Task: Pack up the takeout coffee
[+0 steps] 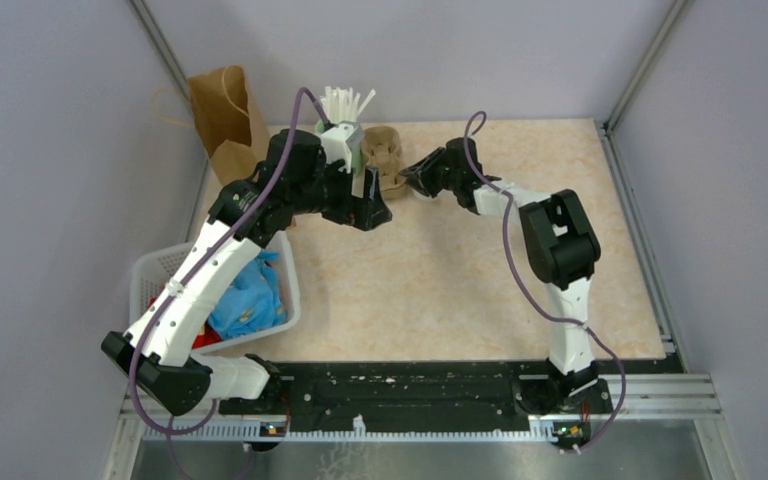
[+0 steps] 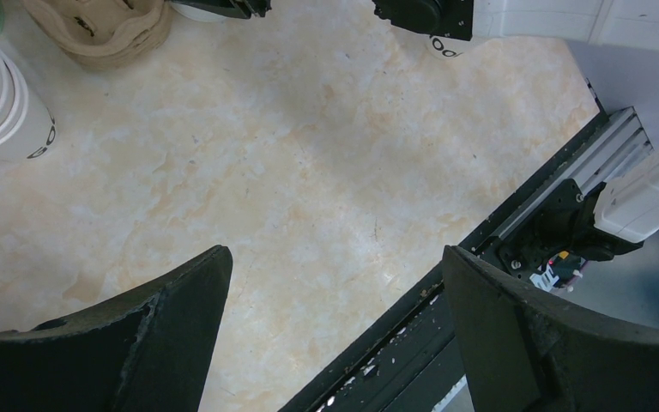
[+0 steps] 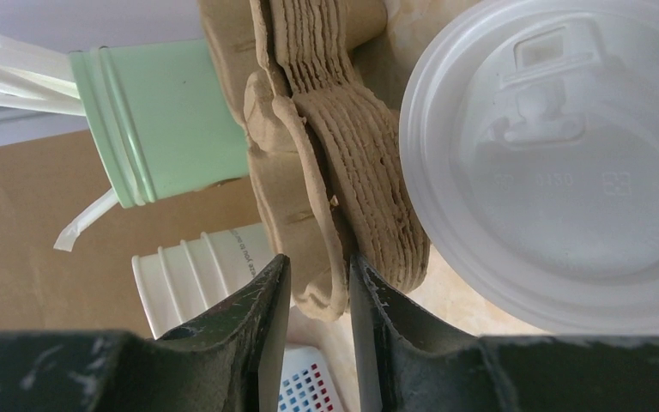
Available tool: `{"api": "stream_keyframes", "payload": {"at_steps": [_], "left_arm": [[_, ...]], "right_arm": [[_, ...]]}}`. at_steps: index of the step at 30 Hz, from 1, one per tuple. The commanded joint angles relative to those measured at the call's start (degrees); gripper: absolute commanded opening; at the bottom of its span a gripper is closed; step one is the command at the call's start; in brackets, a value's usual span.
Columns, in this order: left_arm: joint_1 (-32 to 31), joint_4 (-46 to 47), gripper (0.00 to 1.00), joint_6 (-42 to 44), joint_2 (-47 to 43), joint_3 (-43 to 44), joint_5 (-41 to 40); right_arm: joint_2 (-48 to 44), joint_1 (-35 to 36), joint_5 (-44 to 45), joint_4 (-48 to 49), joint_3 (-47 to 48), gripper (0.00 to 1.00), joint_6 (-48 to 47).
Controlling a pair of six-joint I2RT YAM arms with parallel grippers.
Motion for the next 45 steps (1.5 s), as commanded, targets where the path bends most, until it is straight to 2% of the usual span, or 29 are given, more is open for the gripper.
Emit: {"api": "stream_keyframes", "payload": {"at_steps": [1, 4, 9, 15, 20, 27, 32, 37, 45], "left_arm": [[0.2, 0.4, 0.98, 0.9, -1.5, 0.2, 0.7], [0.3, 0.4, 0.98, 0.9, -1.6, 0.5, 0.7], [0.4, -0.2, 0.98, 1.0, -1.7, 1.2, 0.1], [0.4, -0.6, 0.98, 0.6, -1.3, 3.3, -1.7], [0.6, -1.2, 0.98, -0.6, -1.1, 5.6, -4.1], [0.9, -2.8, 0.98, -3.1, -0.2, 9.4, -6.8], [1.0, -4.7, 0.98, -5.0, 0.1, 11.9, -8.3], [1.0, -4.4, 0.98, -8.2, -0.9, 10.8, -7.3], [1.1, -5.2, 0.98, -12.2, -2.2, 6.6, -6.0]], "right_arm": [[1.7, 0.8, 1.9, -2.4, 4.7, 0.30, -2.0], [1.8, 1.4, 3.8, -4.6, 5.8, 0.22, -3.6], [0.6, 1.8, 5.4, -8.7, 8.7, 0.00, -8.3], [-2.3, 1.7, 5.7, -19.0, 16.9, 0.00, -12.7], [-7.5, 1.0, 4.1, -19.3, 16.8, 0.00, -10.6], [-10.9, -0.8, -2.7, -13.3, 13.5, 0.00, -6.2], [-13.5, -2.4, -5.6, -5.5, 4.8, 0.00, -0.6], [-13.9, -2.4, -7.1, 0.3, -2.2, 0.00, 4.3], [-19.9, 0.4, -1.1, -5.5, -7.6, 0.00, 5.9]]}}
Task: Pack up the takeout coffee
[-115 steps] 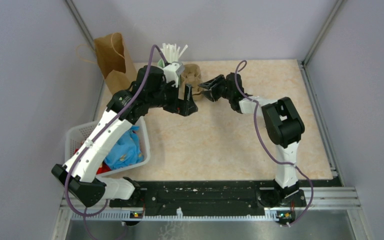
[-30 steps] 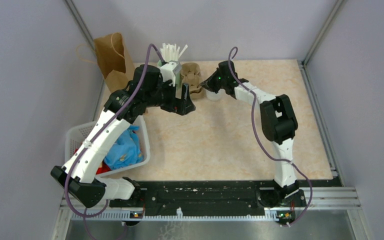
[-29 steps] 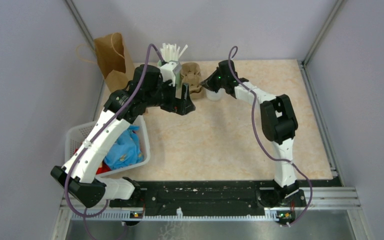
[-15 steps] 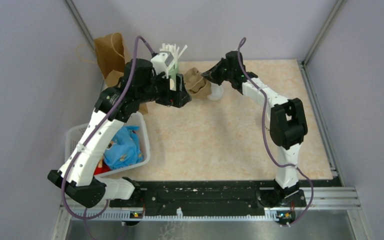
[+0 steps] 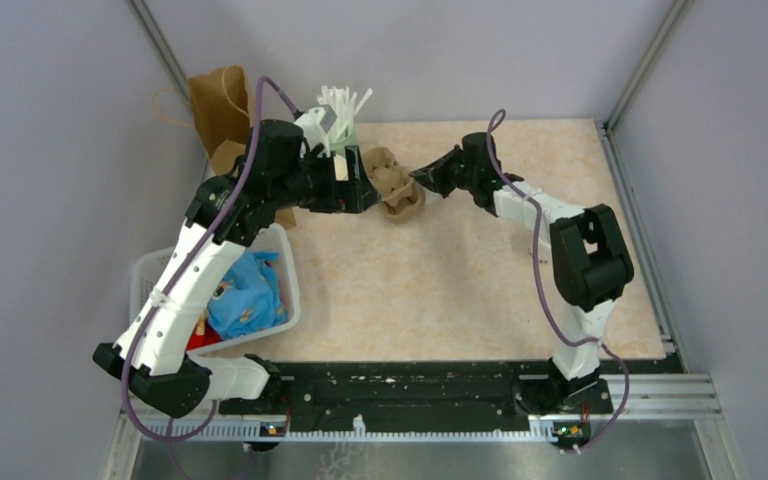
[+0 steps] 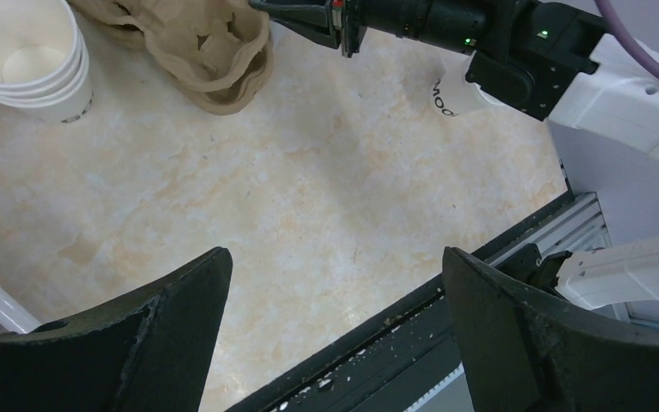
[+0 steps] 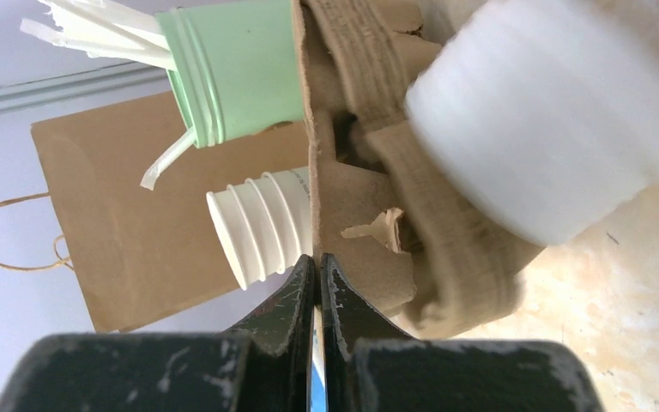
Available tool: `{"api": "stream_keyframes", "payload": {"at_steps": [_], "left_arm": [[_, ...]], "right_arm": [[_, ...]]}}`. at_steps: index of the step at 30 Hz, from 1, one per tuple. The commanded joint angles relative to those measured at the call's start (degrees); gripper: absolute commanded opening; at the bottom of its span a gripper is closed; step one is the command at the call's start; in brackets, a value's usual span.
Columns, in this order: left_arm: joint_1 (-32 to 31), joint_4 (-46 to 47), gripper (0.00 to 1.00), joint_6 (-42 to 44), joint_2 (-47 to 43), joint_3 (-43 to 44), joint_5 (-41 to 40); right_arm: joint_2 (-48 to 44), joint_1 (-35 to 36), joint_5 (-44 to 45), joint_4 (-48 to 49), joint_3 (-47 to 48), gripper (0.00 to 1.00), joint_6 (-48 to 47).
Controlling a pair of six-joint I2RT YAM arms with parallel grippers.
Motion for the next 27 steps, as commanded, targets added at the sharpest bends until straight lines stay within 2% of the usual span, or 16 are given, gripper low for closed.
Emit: {"api": "stream_keyframes", "payload": {"at_steps": [1, 14, 21, 27], "left_arm": [[0.3, 0.3, 0.98, -3.1, -1.9, -2.1, 1.0], [0.5, 1.8, 0.98, -3.4, -1.9, -3.4, 2.6], [0.9, 1.7, 0.98, -2.7, -2.0, -3.8, 3.3], [1.1, 0.8, 0.98, -1.5, -1.3, -2.8, 3.9]], "right_arm": [[-8.6, 2.5, 3.4, -0.2, -2.7, 0.00, 3.1], [-10.7, 4.5, 5.6, -1.4, -7.9, 0.00, 5.6], [-7.4, 5.3, 1.0, -1.5, -7.8, 0.00, -4.0], [-4.5, 5.8, -3.5, 1.9, -9.8, 0.16, -11.9]]}}
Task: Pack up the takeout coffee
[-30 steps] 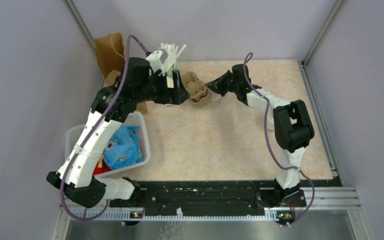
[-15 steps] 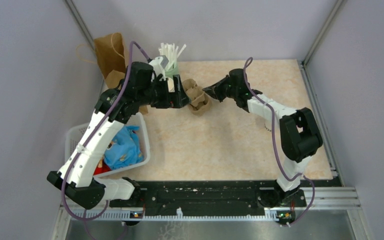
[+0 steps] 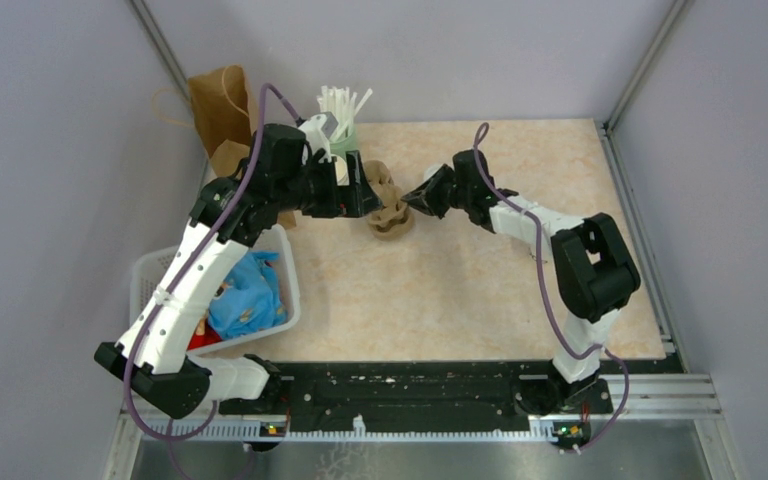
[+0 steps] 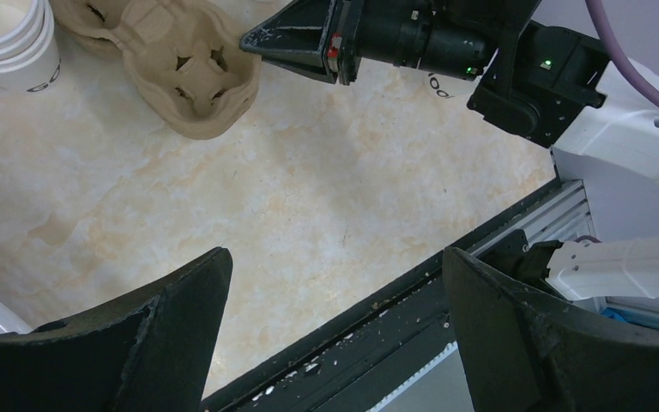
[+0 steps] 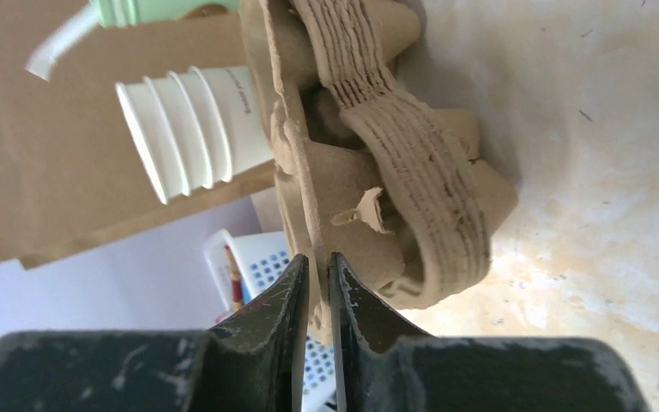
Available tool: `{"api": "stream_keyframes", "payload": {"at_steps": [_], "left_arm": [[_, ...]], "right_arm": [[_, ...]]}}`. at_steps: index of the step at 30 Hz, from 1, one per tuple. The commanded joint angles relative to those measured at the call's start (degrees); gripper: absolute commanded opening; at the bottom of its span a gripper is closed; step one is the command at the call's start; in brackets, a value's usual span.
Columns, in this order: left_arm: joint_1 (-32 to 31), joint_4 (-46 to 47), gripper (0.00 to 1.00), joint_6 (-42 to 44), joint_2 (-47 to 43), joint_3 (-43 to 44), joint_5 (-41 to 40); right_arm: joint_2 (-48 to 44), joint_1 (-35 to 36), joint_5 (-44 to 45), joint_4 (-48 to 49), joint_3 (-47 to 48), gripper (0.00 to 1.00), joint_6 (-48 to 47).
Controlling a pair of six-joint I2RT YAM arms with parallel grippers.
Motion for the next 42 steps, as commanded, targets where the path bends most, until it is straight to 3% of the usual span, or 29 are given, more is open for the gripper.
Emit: {"api": "stream_keyframes", "payload": {"at_steps": [1, 4, 10, 25, 31, 36, 42], "left_arm": [[0.5, 1.0, 0.98, 1.5, -0.8, 0.9, 1.3], [0.6, 0.6, 0.98, 2.1, -0.6, 1.0, 1.8], [1.1, 0.2, 0.98, 3.0, -0.4, 1.1, 2.3], [2.1, 0.0, 0.98, 3.8, -0.8, 0.1, 3.0], [2.5, 0.3, 0.98, 3.8, -1.0, -0.6, 3.3], [2.6, 0.9, 0.98, 3.7, -1.0, -0.7, 3.7], [2.8, 1.3, 0.98, 3.6, -0.4, -0.7, 4.4]], "right_arm": [[1.8, 1.2, -4.6, 3.9, -1.6, 0.18, -8.7], [3.2, 1.2, -6.0, 5.1, -2.2, 0.25, -12.0], [5.8, 1.2, -7.1, 7.5, -1.5, 0.26, -15.2], [11.6, 1.1, -3.0, -0.2, 8.2, 0.33, -21.9], [12.2, 0.6, -0.1, -6.4, 13.1, 0.22, -24.7], [10.5, -0.9, 1.1, -6.3, 12.6, 0.00, -21.9], [7.5, -2.7, -1.2, -2.9, 12.1, 0.00, -11.1]]}}
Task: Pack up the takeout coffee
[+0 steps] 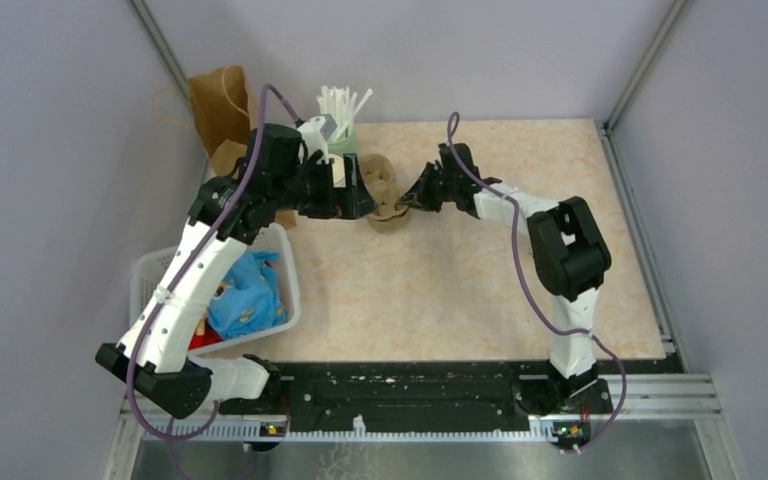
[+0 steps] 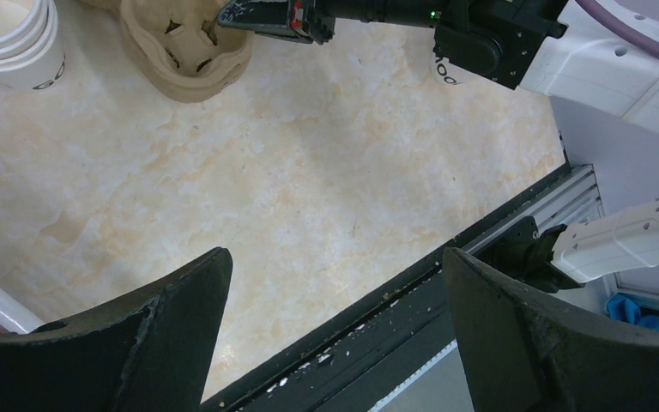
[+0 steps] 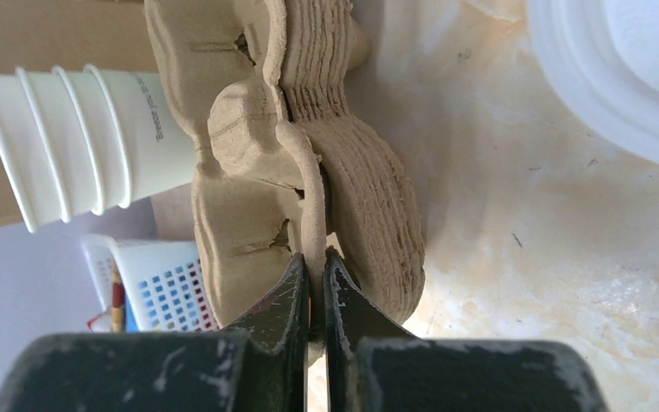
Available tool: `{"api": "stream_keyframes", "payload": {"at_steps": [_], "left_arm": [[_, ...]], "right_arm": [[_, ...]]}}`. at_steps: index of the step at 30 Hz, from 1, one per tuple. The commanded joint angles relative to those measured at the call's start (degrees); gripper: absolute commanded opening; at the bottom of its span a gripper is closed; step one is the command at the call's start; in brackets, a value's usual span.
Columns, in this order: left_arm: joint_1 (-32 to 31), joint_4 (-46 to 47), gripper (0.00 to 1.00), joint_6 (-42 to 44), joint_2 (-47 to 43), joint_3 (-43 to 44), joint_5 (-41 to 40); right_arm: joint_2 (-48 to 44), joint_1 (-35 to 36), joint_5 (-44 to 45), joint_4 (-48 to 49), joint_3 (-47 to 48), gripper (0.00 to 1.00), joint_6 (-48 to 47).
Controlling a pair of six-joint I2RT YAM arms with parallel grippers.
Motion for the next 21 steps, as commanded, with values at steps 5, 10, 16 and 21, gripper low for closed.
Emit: {"api": "stream_keyframes", "payload": {"at_steps": [5, 10, 16, 21], "left_arm": [[0.3, 2.5, 0.98, 0.3, -0.5, -0.1, 1.3], [0.5, 2.7, 0.98, 0.2, -0.3, 0.6, 1.6], [0.7, 2.1, 0.98, 0.3, -0.8, 0.6, 0.6], [0.8, 3.3, 0.98, -0.3, -1.1, 0.0, 1.3]], "right_arm": [[-7.4, -1.9, 1.8, 8.3, -3.1, 0.00, 14.6], [-5.1, -1.9, 1.7, 9.3, -0.9, 0.00, 16.1], [-7.1, -1.6, 1.7, 15.1, -1.4, 0.00, 11.3], [-6.8, -0.2, -0.1, 26.1, -8.9, 0.00, 2.6]]}}
